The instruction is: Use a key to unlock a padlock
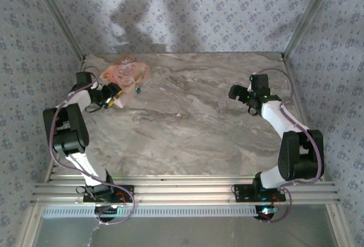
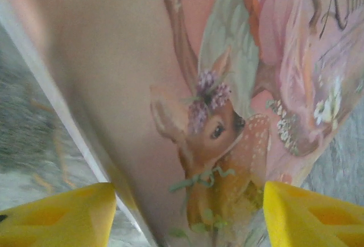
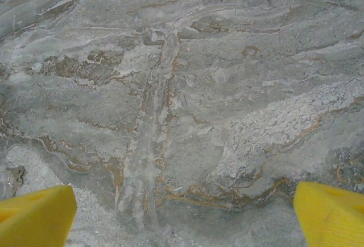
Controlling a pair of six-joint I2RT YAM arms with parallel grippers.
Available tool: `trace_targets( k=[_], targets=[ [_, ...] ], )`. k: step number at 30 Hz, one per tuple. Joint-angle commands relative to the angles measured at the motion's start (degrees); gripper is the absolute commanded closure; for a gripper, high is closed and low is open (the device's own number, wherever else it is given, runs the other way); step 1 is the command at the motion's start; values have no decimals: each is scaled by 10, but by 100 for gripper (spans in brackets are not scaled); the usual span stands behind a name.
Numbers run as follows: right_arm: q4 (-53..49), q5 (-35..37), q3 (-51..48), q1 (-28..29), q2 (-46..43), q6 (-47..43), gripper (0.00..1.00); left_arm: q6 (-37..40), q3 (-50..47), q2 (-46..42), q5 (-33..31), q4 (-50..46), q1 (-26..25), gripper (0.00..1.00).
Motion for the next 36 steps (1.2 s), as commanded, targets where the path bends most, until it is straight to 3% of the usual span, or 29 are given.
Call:
trace_targets(
  k=[1, 7, 13, 16, 21, 26, 32, 36],
  targets=[
    [-25, -11, 29, 3, 8, 17, 0, 28, -12, 16, -4, -57, -37, 35],
    [-50, -18, 47, 4, 4, 19, 0, 52, -72, -15, -36, -79, -103, 34],
    [-67, -35, 56, 7, 1, 27, 0, 71, -159, -105, -61, -118, -112, 34],
    [-67, -39, 60, 16, 5, 33, 0, 94, -182, -162, -105, -164, -94, 33],
    [-68, -39, 90, 50, 36, 39, 0, 93, -194, -235, -118, -185, -12, 31],
    [-67, -64, 162, 122, 106, 70, 1, 82, -171, -262, -120, -149, -3, 28],
    [-53, -131, 253, 231, 216, 124, 18, 90, -144, -206, -74, -115, -4, 29],
    [-39, -153, 295, 289, 273, 138, 21, 97, -121, -173, -60, -113, -6, 29]
  ],
)
